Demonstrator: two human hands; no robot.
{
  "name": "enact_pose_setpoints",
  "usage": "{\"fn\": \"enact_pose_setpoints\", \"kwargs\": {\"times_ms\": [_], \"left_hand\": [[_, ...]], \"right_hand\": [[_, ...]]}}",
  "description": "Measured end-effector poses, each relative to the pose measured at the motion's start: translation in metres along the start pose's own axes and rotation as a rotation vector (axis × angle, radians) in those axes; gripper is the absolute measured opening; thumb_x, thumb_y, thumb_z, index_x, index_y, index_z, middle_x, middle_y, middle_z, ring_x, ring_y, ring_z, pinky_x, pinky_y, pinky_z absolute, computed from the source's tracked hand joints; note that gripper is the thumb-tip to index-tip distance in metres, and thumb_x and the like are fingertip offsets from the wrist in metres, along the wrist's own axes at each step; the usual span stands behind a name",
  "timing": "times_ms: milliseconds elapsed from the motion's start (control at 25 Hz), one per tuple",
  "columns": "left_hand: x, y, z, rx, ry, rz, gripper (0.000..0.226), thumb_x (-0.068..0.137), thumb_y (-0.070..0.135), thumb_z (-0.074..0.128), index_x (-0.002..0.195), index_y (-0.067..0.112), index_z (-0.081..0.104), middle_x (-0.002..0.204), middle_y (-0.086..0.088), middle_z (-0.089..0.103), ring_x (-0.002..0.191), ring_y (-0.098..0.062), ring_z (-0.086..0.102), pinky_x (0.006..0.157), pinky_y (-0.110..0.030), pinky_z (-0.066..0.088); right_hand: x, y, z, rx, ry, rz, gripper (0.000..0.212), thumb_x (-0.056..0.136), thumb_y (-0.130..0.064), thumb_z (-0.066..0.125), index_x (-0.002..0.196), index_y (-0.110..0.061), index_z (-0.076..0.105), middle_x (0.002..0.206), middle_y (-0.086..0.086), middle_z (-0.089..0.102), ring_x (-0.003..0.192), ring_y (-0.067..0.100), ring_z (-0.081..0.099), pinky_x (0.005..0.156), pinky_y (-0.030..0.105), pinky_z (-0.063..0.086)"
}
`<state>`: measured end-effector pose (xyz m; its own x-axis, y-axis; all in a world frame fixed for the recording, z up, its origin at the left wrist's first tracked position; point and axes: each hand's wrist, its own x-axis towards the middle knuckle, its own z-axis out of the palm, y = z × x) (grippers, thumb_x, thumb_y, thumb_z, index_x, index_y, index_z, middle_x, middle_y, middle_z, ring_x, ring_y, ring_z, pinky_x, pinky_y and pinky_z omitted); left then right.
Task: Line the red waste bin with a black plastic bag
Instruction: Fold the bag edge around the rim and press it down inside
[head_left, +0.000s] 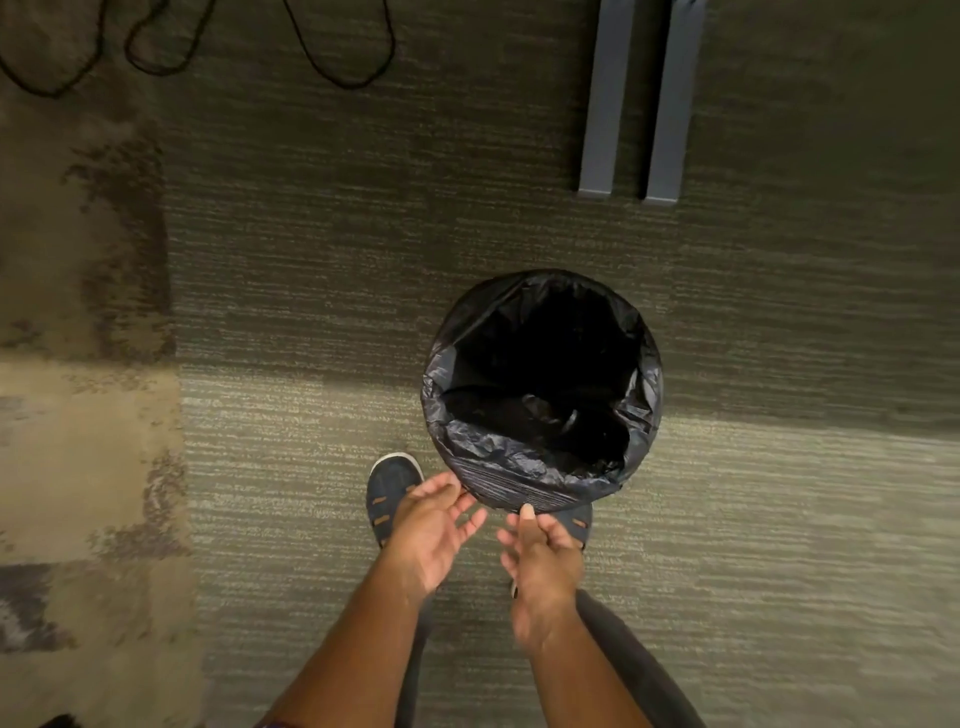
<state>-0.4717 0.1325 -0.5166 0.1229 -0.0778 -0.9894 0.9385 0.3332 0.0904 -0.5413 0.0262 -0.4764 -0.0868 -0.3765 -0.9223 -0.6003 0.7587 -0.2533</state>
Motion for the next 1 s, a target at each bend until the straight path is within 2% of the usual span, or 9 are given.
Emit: {"fn": "enact_pose_setpoints", "kwargs": {"times_ms": [80, 200, 320, 560, 760, 840, 920, 960, 1000], "left_hand": [[0.006, -0.004, 0.005, 0.043, 0.03, 0.029, 0.018, 0.11, -0.002, 0.048, 0.116, 0.005, 0.063, 0.11, -0.015, 0.071, 0.099, -0.027, 0.068, 0.087, -0.043, 0.056], [0.012, -0.007, 0.016, 0.115, 0.058, 0.056, 0.03, 0.11, -0.003, 0.044, 0.098, 0.011, 0.068, 0.097, -0.011, 0.076, 0.085, -0.022, 0.07, 0.078, -0.037, 0.055], [0.016, -0.012, 0.019, 0.2, 0.099, 0.064, 0.03, 0.111, -0.002, 0.043, 0.105, 0.011, 0.068, 0.1, -0.01, 0.075, 0.084, -0.021, 0.068, 0.074, -0.035, 0.053], [0.022, -0.016, 0.019, 0.23, 0.138, 0.084, 0.03, 0.111, 0.0, 0.045, 0.11, 0.012, 0.072, 0.103, -0.01, 0.078, 0.087, -0.022, 0.071, 0.074, -0.037, 0.056], [0.019, -0.016, 0.022, 0.273, 0.202, 0.113, 0.026, 0.11, 0.004, 0.049, 0.112, 0.014, 0.074, 0.112, -0.01, 0.082, 0.092, -0.022, 0.076, 0.073, -0.036, 0.061], [0.015, -0.016, 0.022, 0.319, 0.359, 0.21, 0.024, 0.111, 0.009, 0.051, 0.124, 0.011, 0.071, 0.123, -0.012, 0.079, 0.105, -0.029, 0.077, 0.084, -0.044, 0.064], [0.007, -0.012, 0.023, 0.394, 0.572, 0.391, 0.026, 0.111, 0.022, 0.054, 0.132, 0.014, 0.067, 0.128, -0.015, 0.076, 0.116, -0.038, 0.073, 0.101, -0.052, 0.061], [0.001, -0.009, 0.025, 0.396, 0.615, 0.476, 0.026, 0.11, 0.028, 0.055, 0.131, 0.017, 0.066, 0.127, -0.017, 0.076, 0.116, -0.041, 0.073, 0.103, -0.057, 0.06], [-0.005, -0.006, 0.029, 0.37, 0.601, 0.53, 0.027, 0.108, 0.032, 0.058, 0.13, 0.019, 0.066, 0.124, -0.016, 0.076, 0.114, -0.041, 0.073, 0.102, -0.06, 0.06]], "right_hand": [[0.005, 0.004, -0.005, -0.049, 0.01, -0.039, 0.011, 0.103, -0.015, 0.067, 0.092, -0.012, 0.066, 0.09, 0.009, 0.079, 0.077, 0.017, 0.071, 0.068, 0.03, 0.052], [0.011, 0.007, -0.01, -0.041, -0.04, -0.058, 0.02, 0.103, -0.013, 0.065, 0.084, -0.017, 0.061, 0.081, 0.004, 0.076, 0.073, 0.014, 0.07, 0.066, 0.029, 0.049], [0.019, 0.011, -0.017, -0.055, -0.07, -0.027, 0.022, 0.105, -0.01, 0.061, 0.084, -0.016, 0.059, 0.078, 0.003, 0.073, 0.07, 0.012, 0.066, 0.063, 0.025, 0.048], [0.047, 0.006, -0.005, -0.158, -0.057, 0.005, 0.028, 0.099, 0.007, 0.056, 0.093, -0.017, 0.069, 0.082, -0.001, 0.075, 0.072, 0.013, 0.066, 0.062, 0.026, 0.05], [0.066, 0.003, -0.009, -0.166, -0.042, 0.075, 0.028, 0.099, 0.006, 0.052, 0.105, -0.015, 0.069, 0.106, 0.007, 0.079, 0.086, 0.02, 0.073, 0.073, 0.034, 0.059], [0.061, 0.002, -0.021, -0.041, 0.029, 0.06, 0.026, 0.101, 0.002, 0.051, 0.106, -0.018, 0.069, 0.105, 0.006, 0.079, 0.084, 0.021, 0.072, 0.071, 0.036, 0.057], [0.05, -0.006, -0.039, 0.085, 0.225, -0.06, 0.021, 0.102, -0.003, 0.052, 0.099, -0.02, 0.065, 0.101, 0.013, 0.074, 0.077, 0.022, 0.067, 0.065, 0.038, 0.054], [0.047, -0.012, -0.049, 0.06, 0.315, -0.176, 0.017, 0.104, -0.006, 0.053, 0.103, -0.019, 0.064, 0.105, 0.017, 0.072, 0.081, 0.024, 0.066, 0.07, 0.043, 0.057], [0.042, -0.019, -0.055, -0.012, 0.352, -0.304, 0.014, 0.105, -0.011, 0.054, 0.114, -0.016, 0.063, 0.115, 0.019, 0.07, 0.093, 0.026, 0.067, 0.082, 0.05, 0.06]]}}
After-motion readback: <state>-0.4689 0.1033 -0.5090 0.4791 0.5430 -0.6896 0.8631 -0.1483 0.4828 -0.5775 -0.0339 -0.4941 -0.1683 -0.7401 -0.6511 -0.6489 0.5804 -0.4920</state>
